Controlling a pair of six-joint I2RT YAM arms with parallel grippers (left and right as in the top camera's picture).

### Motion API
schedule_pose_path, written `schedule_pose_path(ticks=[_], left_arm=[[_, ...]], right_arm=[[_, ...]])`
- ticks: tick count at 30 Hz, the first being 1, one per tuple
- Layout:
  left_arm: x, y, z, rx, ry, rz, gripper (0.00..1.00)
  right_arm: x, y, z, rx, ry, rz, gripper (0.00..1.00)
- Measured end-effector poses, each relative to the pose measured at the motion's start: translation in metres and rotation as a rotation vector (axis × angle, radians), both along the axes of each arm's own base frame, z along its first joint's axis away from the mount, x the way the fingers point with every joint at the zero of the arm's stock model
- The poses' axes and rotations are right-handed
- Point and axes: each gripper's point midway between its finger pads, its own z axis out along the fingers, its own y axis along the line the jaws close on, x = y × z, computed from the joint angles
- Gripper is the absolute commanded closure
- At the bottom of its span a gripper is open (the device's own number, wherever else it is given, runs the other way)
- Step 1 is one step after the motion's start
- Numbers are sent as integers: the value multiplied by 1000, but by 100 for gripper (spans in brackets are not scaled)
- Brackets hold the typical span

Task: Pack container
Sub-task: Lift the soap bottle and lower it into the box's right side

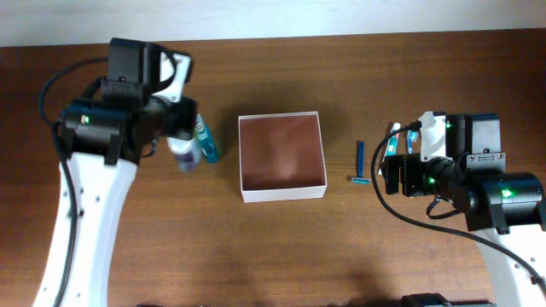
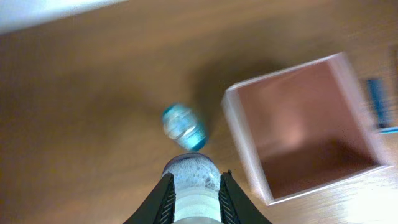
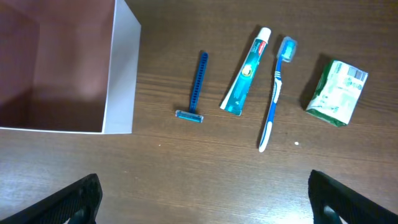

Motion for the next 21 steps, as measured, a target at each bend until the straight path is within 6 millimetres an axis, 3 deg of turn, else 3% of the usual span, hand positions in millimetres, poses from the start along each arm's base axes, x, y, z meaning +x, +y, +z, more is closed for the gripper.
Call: schedule_pose_path(ticks=[3, 8, 10, 14, 18, 21], left_arm=[[-7, -45, 27, -44, -87, -99, 99], [-3, -110, 26, -87, -125, -230, 100], [5, -127, 13, -82, -111, -243, 99], [39, -173, -56, -60, -13, -236, 99], [65, -209, -97, -63, -24, -246, 99], [71, -226, -122, -51, -9, -257, 100]], right_arm=[[0, -10, -1, -16, 5, -66, 1], [-1, -38, 4, -7, -3, -204, 1], [-2, -43, 5, -3, -1, -228, 2], [-3, -44, 4, -2, 1, -234, 2], [-4, -44, 4, -1, 3, -234, 1], [-4, -44, 4, -1, 5, -235, 2]])
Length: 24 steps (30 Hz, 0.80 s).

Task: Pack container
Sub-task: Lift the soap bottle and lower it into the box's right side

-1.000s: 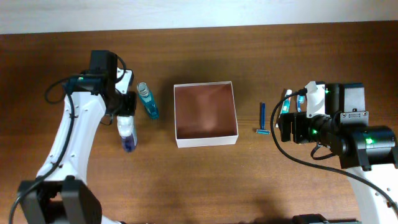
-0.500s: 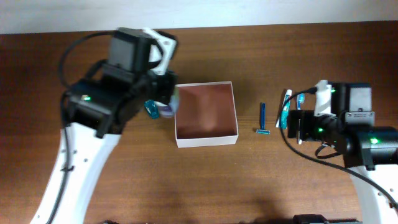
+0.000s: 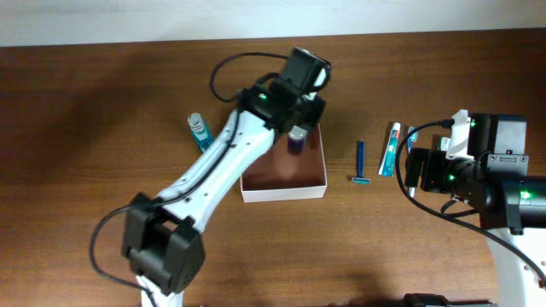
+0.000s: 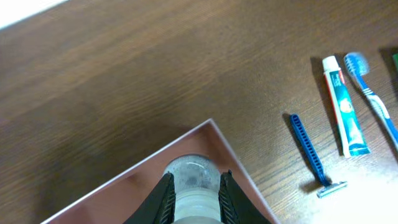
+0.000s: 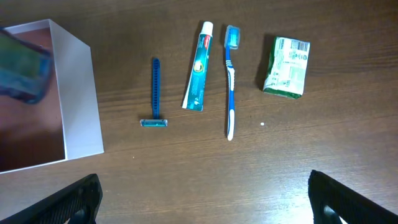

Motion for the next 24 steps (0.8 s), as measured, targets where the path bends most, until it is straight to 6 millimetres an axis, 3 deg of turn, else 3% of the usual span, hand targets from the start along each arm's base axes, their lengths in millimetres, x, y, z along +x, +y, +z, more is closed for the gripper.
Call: schedule_pose_path(ticks=[5, 6, 7, 9, 13, 17, 19, 24], left_arm=[[6, -10, -35, 30, 34, -4, 99], [7, -11, -40, 34, 38, -4, 93], [8, -11, -43, 37, 41, -3, 75], [8, -11, -47, 42, 46, -1, 61], [9, -12, -46, 32, 42, 6, 46], [6, -10, -49, 44, 59, 7, 40], [1, -6, -53, 62, 82, 7, 24], [4, -8, -42, 66, 56, -19, 4]], right_arm=[[0, 0, 0, 1, 0, -1, 1], [0, 0, 0, 1, 0, -1, 2], [0, 0, 0, 1, 0, -1, 2], [0, 0, 0, 0, 0, -1, 1], [0, 0, 0, 1, 0, -1, 1], [0, 0, 0, 1, 0, -1, 1], [0, 0, 0, 1, 0, -1, 1], [-1, 0, 0, 1, 3, -1, 2]])
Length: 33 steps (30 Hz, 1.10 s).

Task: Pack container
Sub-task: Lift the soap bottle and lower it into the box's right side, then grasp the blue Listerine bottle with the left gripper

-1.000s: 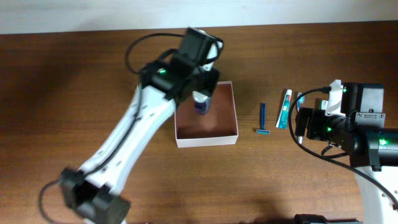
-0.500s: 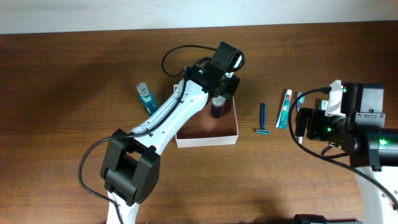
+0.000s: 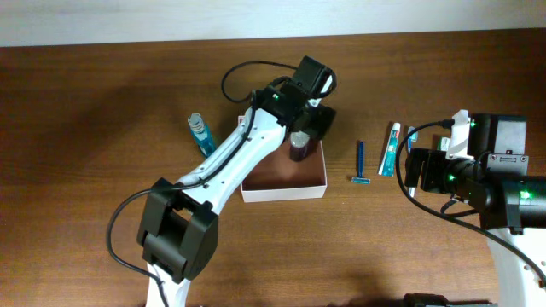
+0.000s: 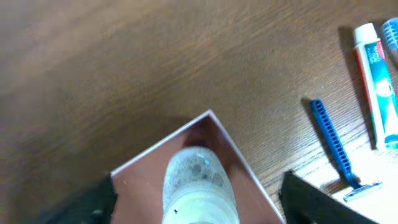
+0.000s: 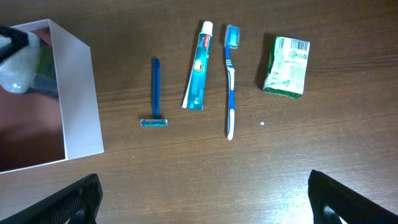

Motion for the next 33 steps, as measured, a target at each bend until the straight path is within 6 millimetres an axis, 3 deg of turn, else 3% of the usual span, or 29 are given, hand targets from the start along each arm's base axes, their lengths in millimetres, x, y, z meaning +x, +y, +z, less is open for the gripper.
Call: schedule_pose_path(ticks=[3, 6, 8, 9, 12, 13, 17, 20, 24, 33], left_arm=[[5, 5, 41, 5, -85, -4, 1], [-4, 32, 88, 43, -145, 51, 1], [-18, 68, 125, 57, -167, 128, 1], [-27, 95, 138, 70, -151, 188, 1], [-44, 180, 156, 87, -76, 428, 1], [-53, 211, 150, 106, -12, 523, 1], [-49, 266, 126, 90, 92, 723, 1], [-46, 271, 94, 73, 180, 764, 1], [-33, 260, 53, 50, 274, 760, 1], [-22, 245, -12, 60, 434, 764, 1]], right_arm=[[0, 0, 0, 0, 1, 0, 2], [0, 0, 0, 0, 1, 0, 1], [0, 0, 0, 0, 1, 0, 2], [0, 0, 0, 0, 0, 0, 1], [0, 0, 0, 1, 0, 0, 2], [0, 0, 0, 1, 1, 0, 1], [0, 0, 1, 0, -2, 0, 1], [-1, 0, 0, 1, 2, 0, 1], [-2, 0, 0, 1, 5, 0, 1], [-2, 0, 0, 1, 5, 0, 2]])
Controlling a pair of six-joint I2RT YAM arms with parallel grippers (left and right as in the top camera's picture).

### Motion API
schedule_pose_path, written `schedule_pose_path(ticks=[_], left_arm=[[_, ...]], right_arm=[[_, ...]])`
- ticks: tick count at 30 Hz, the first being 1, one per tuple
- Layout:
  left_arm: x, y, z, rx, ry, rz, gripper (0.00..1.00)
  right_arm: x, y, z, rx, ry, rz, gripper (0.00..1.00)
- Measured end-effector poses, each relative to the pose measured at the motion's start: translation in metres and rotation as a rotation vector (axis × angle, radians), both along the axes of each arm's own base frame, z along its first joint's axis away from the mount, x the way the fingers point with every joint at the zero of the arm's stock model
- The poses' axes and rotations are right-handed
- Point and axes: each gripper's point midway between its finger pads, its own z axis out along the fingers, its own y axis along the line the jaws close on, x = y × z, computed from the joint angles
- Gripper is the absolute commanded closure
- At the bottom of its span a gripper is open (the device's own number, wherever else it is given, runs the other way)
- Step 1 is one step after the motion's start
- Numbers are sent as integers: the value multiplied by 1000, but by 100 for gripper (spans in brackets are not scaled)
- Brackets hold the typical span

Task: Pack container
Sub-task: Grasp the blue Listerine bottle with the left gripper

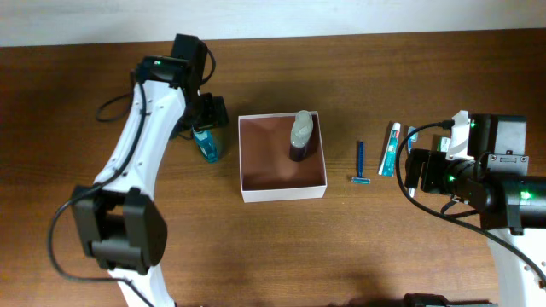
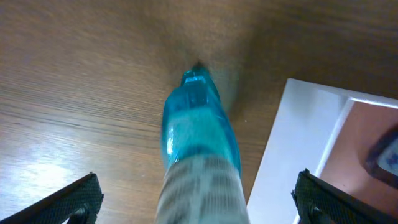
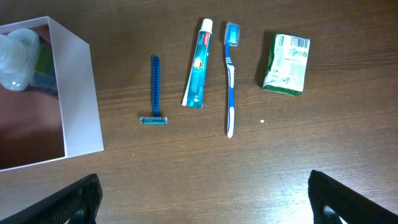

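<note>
The white box [image 1: 282, 189] holds a dark bottle with a frosted cap [image 1: 300, 135], leaning in its back right corner; the right wrist view also catches this bottle [image 3: 15, 53]. A blue bottle [image 2: 199, 124] stands just left of the box wall [image 2: 298, 143]. My left gripper [image 2: 196, 202] is open, one finger on each side of that blue bottle [image 1: 206, 143]. My right gripper [image 3: 205, 211] is open above bare table, near a blue razor [image 3: 154, 93], a toothpaste tube [image 3: 196, 64], a toothbrush [image 3: 230, 81] and a green packet [image 3: 286, 65].
The razor [image 1: 359, 162] and toothpaste [image 1: 390, 149] lie between the box and the right arm [image 1: 478, 183], which covers the toothbrush and packet from above. The left arm [image 1: 136, 162] runs along the table's left side. The table's far edge meets a white wall.
My left gripper has moved from over the box to the blue bottle at the box's left, and stands open around it. The frosted-cap bottle stays in the box. The right arm is unmoved.
My left gripper first held the frosted-cap bottle left of the box, beside the blue bottle. Then it held it over the box's back right corner. Then it stood open with the bottle in the box. Now it is open around the blue bottle.
</note>
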Motion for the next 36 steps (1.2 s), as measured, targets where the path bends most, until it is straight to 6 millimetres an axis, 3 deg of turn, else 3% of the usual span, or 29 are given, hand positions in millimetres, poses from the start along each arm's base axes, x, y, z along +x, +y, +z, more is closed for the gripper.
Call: schedule_pose_path(ticks=[1, 3, 4, 6, 8, 9, 11, 15, 22, 24, 26, 31, 33, 36], left_arm=[[1, -1, -8, -2, 19, 3, 1], [4, -4, -32, -5, 61, 11, 11], [6, -4, -34, -5, 58, 14, 27], [8, -5, -34, -12, 47, 24, 44], [11, -5, -33, -14, 35, 25, 52], [12, -6, -33, -18, 35, 24, 63], [12, -6, -33, -19, 34, 24, 72], [12, -7, -33, -22, 35, 26, 78], [9, -7, -32, -21, 45, 23, 81], [4, -8, -28, -15, 67, 19, 90], [4, -13, -15, -16, 58, 7, 99], [23, -43, 61, -55, -127, -80, 99], [16, -61, 97, -73, -213, -136, 100], [-1, -87, 122, -91, -261, -208, 100]], right_arm=[[0, 0, 0, 1, 0, 0, 1], [0, 0, 0, 0, 0, 1, 2], [0, 0, 0, 1, 0, 0, 2], [0, 0, 0, 0, 0, 0, 1], [0, 0, 0, 1, 0, 0, 2], [0, 0, 0, 1, 0, 0, 1], [0, 0, 0, 0, 0, 0, 2], [0, 0, 0, 1, 0, 0, 1], [0, 0, 0, 0, 0, 0, 2], [0, 0, 0, 0, 0, 0, 1], [0, 0, 0, 0, 0, 0, 1], [0, 0, 0, 0, 0, 0, 2], [0, 0, 0, 1, 0, 0, 1], [0, 0, 0, 0, 0, 0, 1]])
